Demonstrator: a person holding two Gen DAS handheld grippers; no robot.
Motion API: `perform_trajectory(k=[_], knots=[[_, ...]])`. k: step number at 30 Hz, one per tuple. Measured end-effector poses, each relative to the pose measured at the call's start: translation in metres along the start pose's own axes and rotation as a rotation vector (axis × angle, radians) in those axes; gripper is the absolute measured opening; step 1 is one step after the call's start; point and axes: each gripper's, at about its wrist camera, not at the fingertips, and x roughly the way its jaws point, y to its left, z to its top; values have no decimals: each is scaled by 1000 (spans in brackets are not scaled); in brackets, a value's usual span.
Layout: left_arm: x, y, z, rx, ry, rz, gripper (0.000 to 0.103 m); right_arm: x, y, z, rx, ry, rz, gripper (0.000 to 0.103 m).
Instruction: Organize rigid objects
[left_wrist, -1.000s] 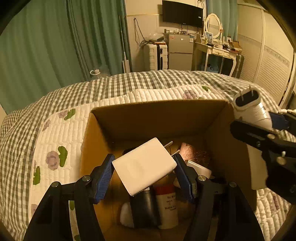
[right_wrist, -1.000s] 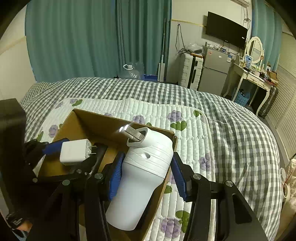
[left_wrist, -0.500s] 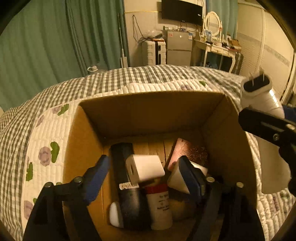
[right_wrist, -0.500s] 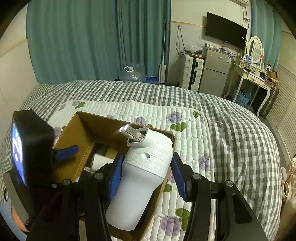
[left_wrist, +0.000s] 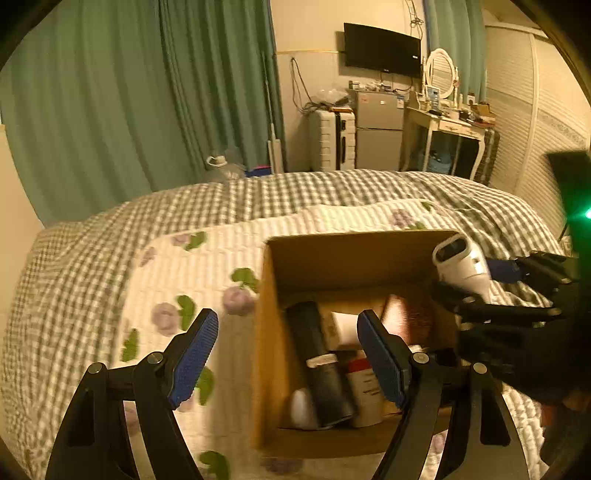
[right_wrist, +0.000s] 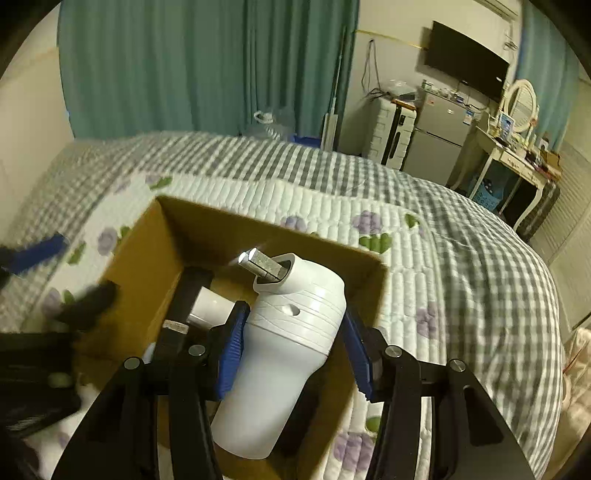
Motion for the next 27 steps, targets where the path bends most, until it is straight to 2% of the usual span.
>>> perform_trajectory(k=[4,8,14,17,21,27], knots=[[7,11,-4,17,-6,51,80,26,11,1,-23,39,-11,50],[18,19,-8,3,6,48,80,44,18,4,-49,49,-43,50],[23,20,-16,-12,22,37,80,52,12,4,-7,72,-28,52],[16,20,-17,-28,23,29,80,35,11,3,7,40,-41,65],[-12,19,-12,-38,-3,21,80,1,5,7,44,6,-43,66],[-73,18,-1,-46,-77,7,80,-78,0,4,87,-81,-48,66]])
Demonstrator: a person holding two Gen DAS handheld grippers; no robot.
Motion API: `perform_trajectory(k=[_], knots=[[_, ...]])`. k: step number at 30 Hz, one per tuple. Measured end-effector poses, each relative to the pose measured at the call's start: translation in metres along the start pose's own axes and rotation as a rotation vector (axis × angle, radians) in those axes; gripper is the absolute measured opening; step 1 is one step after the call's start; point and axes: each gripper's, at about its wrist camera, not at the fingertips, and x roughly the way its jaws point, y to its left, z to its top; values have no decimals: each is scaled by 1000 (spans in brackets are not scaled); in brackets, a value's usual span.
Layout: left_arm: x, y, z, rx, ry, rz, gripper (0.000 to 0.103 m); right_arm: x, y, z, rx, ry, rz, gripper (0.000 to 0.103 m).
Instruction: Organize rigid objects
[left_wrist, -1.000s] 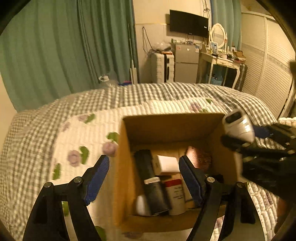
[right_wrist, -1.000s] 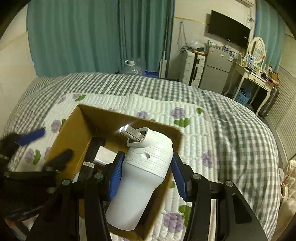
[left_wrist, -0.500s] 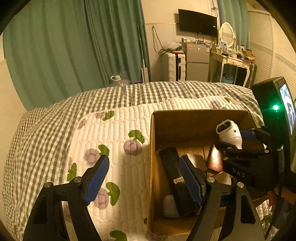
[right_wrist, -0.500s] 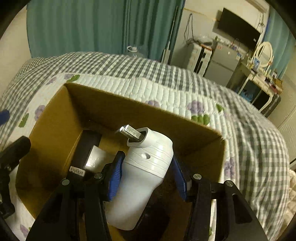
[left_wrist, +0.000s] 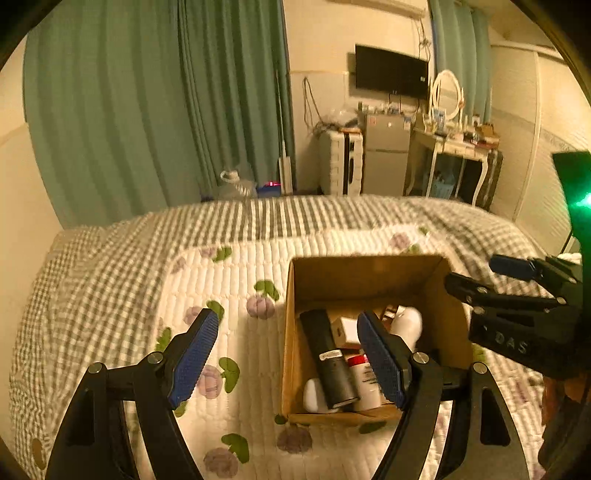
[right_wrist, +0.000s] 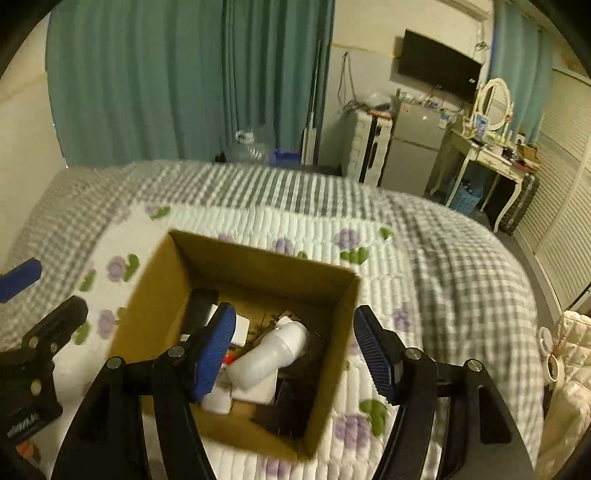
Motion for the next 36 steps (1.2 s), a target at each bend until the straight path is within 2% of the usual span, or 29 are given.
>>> perform_trajectory(k=[5,10,12,13,15,16,18,20,22,27,30,36], knots=[[-52,-2,5,0,-77,-6,80,-69,-1,-10,-6,-89,-14,66],[-97,-1,-6,11,-178,7,83,-134,-5,-32,24,-204,-2,67],[-107,1,-12,-5,-206,13,95,-149,-6,-42,37,-238,4,76],[-112,3,-15,-18,-223,16,97,-156,-5,-49,49,-262,7,80],[-121,2,-25,-31,-264,8,103,-166,-4,-62,65,-307,9,96],[-124,2,-30,-29,-278,8,103,-170,-3,-70,67,-332,3,97],[-128,-1,-41,-22,-300,25,103,-174,0,-83,76,-373,-34,103],[-128,-5,-52,-9,-305,43,103,-175,5,-96,74,-406,-80,103],[-126,-8,-66,2,-309,45,103,-174,8,-107,69,-427,-67,103],[-118,-6,-91,-20,-328,84,103,-161,4,-127,108,-407,-29,103],[-114,-4,-101,-49,-327,49,103,-155,6,-134,104,-403,-24,103],[-105,-1,-111,-64,-312,38,103,-145,11,-144,87,-390,-19,103]])
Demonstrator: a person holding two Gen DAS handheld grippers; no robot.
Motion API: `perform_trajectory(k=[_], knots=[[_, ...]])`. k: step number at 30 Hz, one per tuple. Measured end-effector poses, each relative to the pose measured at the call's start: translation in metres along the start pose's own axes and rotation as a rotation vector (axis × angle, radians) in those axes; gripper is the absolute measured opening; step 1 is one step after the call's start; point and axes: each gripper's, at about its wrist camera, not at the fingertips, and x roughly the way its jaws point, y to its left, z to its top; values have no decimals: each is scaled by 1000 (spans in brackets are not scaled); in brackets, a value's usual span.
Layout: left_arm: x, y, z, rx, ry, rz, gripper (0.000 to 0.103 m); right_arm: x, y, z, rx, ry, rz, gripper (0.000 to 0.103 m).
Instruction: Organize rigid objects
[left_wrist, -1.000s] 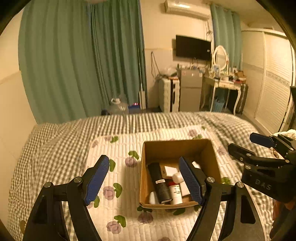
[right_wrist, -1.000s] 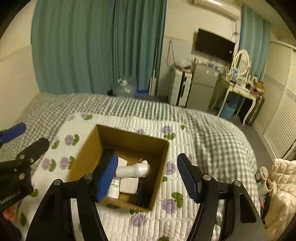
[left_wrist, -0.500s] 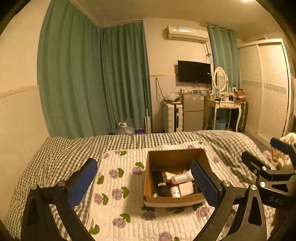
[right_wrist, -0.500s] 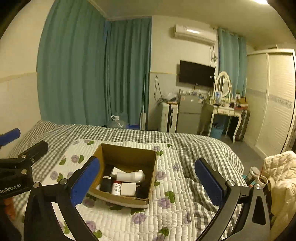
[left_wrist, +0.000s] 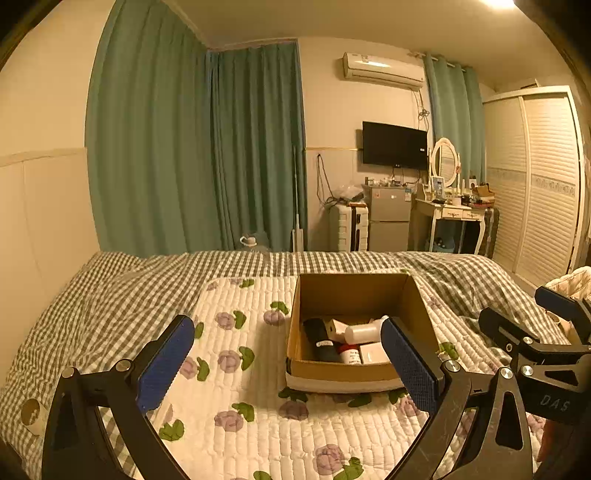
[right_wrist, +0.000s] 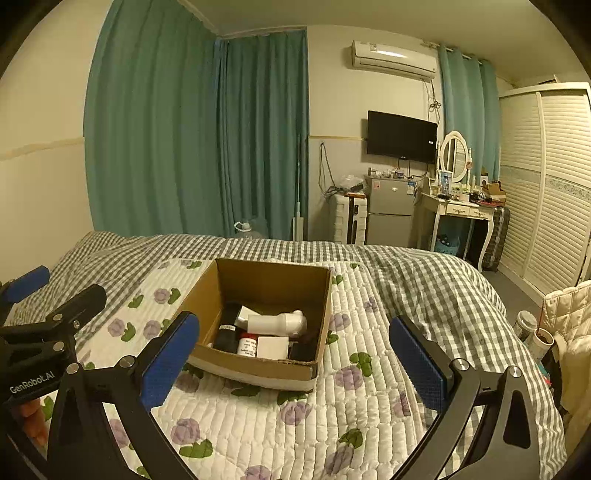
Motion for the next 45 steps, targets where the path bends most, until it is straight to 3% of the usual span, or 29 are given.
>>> perform_trajectory(k=[32,45], knots=[[9,7,-11,-18,46,-4,103,9,1,-3,2,29,1,103],[5,9,-8,-23,29,-15,103,7,-4,-3,17,25,-17,103]])
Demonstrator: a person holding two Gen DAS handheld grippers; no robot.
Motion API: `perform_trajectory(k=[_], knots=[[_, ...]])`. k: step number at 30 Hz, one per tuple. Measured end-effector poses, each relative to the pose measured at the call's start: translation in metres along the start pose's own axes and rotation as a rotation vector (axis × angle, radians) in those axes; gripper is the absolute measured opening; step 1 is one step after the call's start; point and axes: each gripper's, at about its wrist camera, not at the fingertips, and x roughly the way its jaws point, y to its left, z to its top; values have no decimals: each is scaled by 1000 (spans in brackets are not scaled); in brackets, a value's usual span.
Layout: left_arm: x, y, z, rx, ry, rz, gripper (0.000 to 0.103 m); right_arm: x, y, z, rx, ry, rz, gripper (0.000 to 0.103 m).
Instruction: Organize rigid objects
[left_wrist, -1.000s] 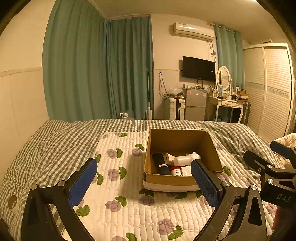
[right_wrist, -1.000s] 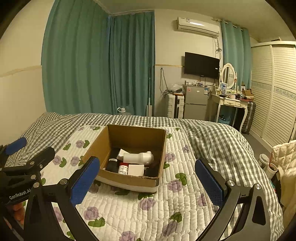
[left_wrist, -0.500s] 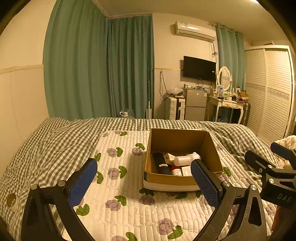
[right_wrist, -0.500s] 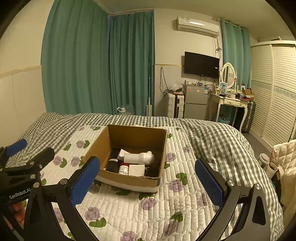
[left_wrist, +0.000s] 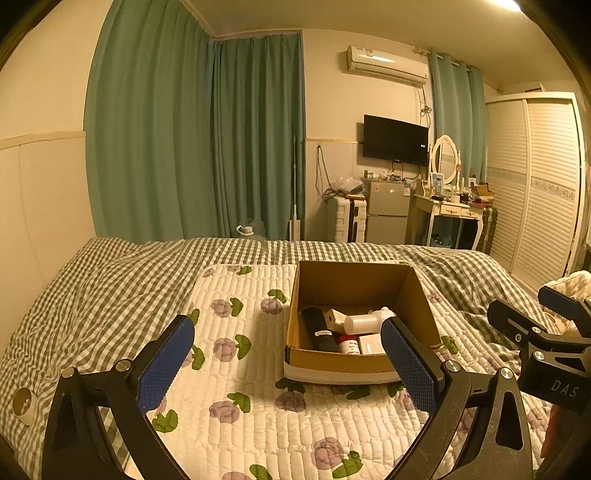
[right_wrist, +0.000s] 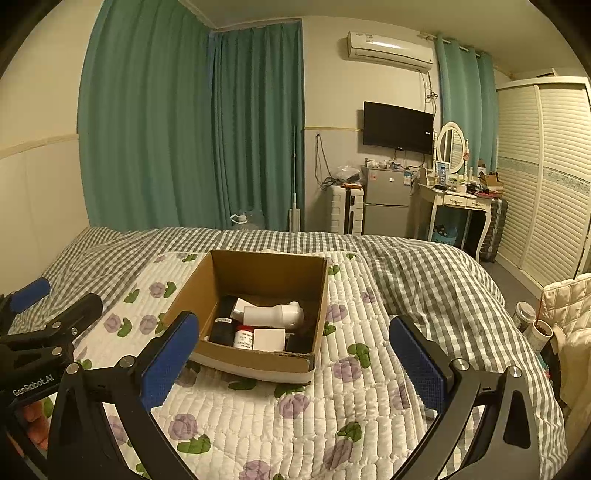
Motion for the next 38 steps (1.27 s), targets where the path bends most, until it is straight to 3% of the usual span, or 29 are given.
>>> perform_trajectory(k=[38], knots=[[6,2,-11,16,27,-2,103,8,8,-9,-15,26,13,103]])
